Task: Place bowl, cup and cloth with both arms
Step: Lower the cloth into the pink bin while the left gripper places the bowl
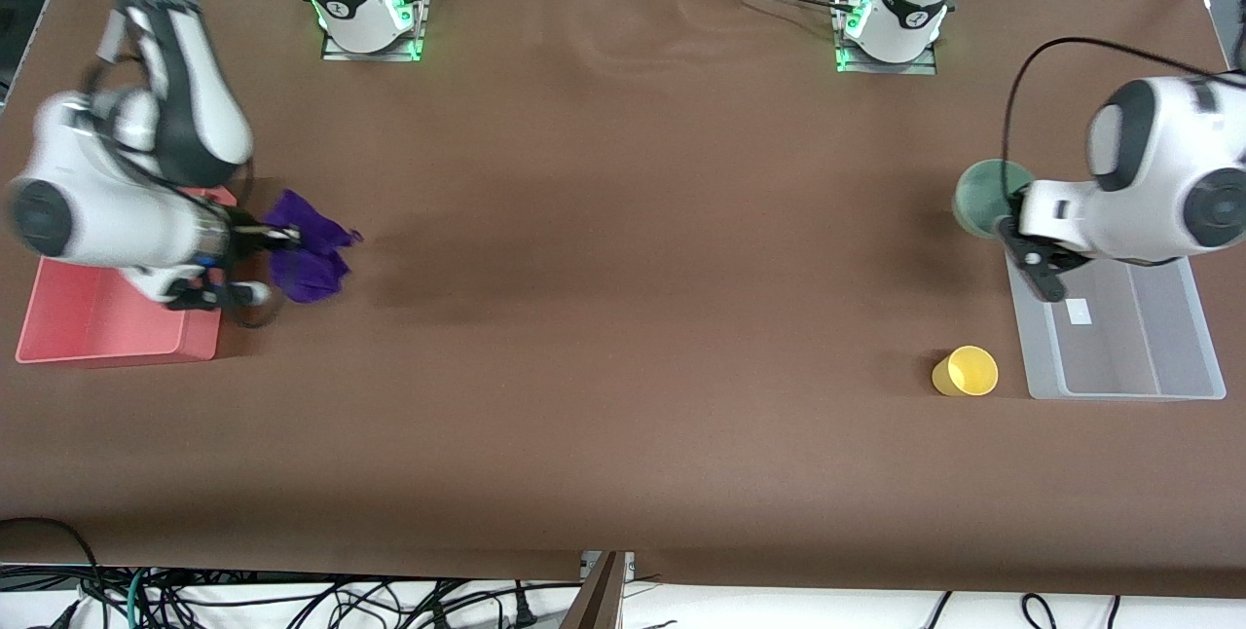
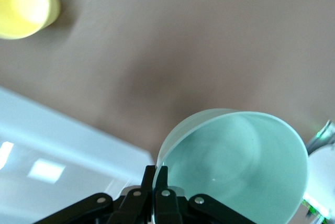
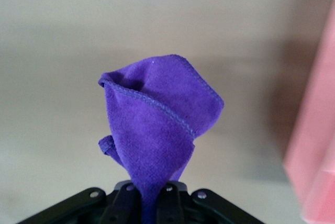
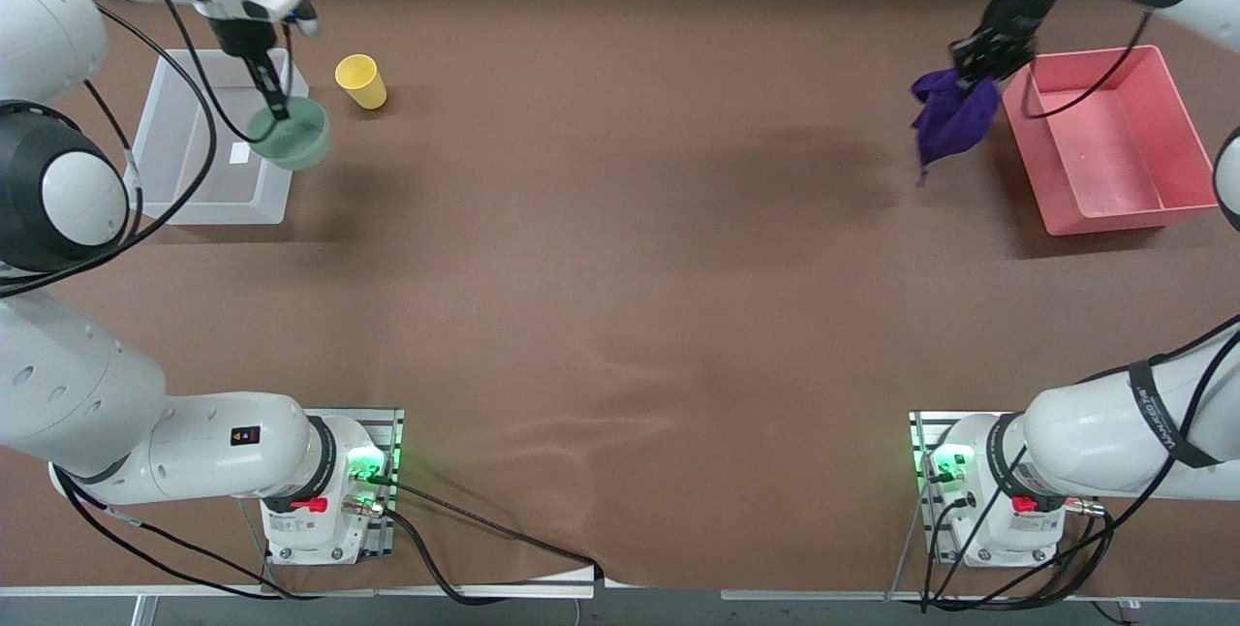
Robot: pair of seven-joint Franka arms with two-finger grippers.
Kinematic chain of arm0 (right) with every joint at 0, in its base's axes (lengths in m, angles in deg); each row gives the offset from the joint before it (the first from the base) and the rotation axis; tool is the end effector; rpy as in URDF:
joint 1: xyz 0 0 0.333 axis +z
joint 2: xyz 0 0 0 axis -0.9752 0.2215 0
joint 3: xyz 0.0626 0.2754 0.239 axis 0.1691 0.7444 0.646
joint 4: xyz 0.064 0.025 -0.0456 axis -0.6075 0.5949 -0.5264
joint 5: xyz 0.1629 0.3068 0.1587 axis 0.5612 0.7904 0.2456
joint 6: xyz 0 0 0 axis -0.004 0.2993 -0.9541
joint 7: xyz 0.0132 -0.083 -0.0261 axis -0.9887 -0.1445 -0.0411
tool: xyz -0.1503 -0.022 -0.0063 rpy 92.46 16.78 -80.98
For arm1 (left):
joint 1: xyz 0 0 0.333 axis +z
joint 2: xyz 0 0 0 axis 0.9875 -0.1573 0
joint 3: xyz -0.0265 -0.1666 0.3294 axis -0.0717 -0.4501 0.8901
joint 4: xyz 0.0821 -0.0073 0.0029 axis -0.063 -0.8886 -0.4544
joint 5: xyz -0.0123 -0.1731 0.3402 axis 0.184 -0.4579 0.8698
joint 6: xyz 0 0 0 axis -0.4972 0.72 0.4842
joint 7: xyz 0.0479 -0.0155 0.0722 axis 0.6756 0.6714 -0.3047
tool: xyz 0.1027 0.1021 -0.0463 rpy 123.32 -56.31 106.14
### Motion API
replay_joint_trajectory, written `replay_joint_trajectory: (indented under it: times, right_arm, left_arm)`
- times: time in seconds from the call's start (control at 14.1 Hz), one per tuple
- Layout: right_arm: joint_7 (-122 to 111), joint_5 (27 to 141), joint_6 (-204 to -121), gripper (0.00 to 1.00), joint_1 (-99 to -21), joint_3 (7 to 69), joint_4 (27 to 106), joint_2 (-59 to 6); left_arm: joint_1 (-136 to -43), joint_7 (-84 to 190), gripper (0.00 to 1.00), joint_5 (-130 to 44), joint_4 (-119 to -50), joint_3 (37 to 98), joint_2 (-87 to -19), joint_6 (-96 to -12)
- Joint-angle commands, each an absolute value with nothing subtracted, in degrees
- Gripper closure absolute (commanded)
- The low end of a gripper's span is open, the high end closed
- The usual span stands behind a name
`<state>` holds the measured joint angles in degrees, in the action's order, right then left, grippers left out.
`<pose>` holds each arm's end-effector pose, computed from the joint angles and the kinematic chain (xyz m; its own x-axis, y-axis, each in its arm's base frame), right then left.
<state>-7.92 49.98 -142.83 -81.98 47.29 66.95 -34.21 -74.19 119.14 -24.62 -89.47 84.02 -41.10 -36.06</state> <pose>0.5833 -0.0062 0.4113 0.9399 0.1100 -0.3231 0.0788 -0.9910 -0.1080 0.5679 0.0751 0.3979 0.4915 -0.8235 -0.2833 -0.8066 -0.5531 0.2084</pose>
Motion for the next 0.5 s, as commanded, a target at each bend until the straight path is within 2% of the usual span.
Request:
replay_joint_trajectory:
  times: [0.0,0.21,0.43]
  right_arm:
    - [-17.05,47.22,-131.99,1.0,-82.65,42.39,59.3,-34.19]
    - [-30.05,38.87,-129.49,1.0,-82.74,36.07,57.08,-34.99]
    - [-36.14,38.15,-135.01,1.0,-85.1,31.83,59.7,-33.85]
  left_arm:
    - [-69.19,124.88,1.0,-18.44,-82.74,84.32,-47.32,-35.49]
    - [-61.64,130.41,1.0,-17.19,-82.46,84.32,-51.45,-46.36]
    - [-58.1,132.8,1.0,-17.27,-82.55,84.32,-57.33,-58.58]
